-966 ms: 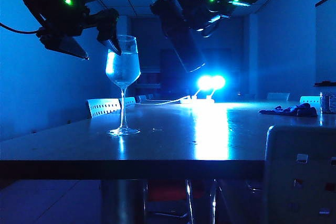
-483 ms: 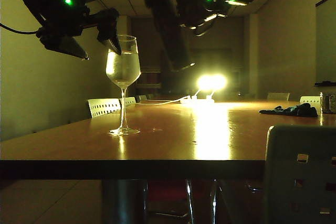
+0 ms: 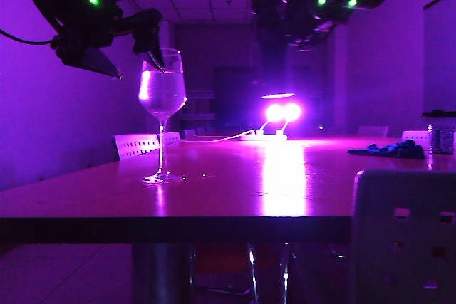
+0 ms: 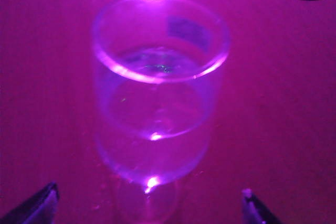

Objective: Pick up the black thermos cup, pour some water from it into the stemmed glass, and then put the thermos cup back on the table.

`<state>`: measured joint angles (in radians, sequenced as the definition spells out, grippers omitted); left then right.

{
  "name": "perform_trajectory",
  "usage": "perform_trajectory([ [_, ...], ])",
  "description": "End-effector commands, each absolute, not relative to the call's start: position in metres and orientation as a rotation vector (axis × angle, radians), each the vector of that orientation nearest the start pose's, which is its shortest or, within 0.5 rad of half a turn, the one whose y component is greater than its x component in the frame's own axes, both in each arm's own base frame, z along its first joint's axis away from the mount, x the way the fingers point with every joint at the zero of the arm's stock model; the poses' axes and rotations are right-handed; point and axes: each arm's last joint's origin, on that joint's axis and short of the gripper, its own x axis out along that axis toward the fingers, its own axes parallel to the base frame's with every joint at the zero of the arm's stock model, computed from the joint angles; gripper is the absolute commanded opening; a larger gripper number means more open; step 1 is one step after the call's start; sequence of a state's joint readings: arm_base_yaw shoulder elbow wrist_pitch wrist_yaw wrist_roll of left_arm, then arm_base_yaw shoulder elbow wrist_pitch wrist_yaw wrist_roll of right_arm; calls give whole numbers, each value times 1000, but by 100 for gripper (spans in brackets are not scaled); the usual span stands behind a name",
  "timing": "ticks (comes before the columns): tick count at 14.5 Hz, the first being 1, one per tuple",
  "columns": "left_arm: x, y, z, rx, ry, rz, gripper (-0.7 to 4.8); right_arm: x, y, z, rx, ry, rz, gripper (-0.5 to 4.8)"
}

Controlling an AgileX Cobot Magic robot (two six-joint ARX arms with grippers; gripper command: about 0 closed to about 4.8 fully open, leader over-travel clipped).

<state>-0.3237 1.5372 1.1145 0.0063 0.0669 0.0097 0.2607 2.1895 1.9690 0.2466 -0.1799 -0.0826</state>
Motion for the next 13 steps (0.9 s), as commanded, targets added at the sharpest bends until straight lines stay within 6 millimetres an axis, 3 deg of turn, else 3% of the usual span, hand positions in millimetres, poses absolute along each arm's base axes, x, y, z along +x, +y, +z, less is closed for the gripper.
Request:
perform_trajectory([
  [1, 330, -113, 290, 67, 358, -387, 479, 500, 126, 332, -61, -102, 450, 76],
  [5, 330, -113, 290, 66, 350, -388, 479, 496, 122, 284, 4, -97, 473, 76],
  [13, 330, -113, 290, 99, 341, -394, 479, 501, 126, 222, -59, -106, 568, 86],
])
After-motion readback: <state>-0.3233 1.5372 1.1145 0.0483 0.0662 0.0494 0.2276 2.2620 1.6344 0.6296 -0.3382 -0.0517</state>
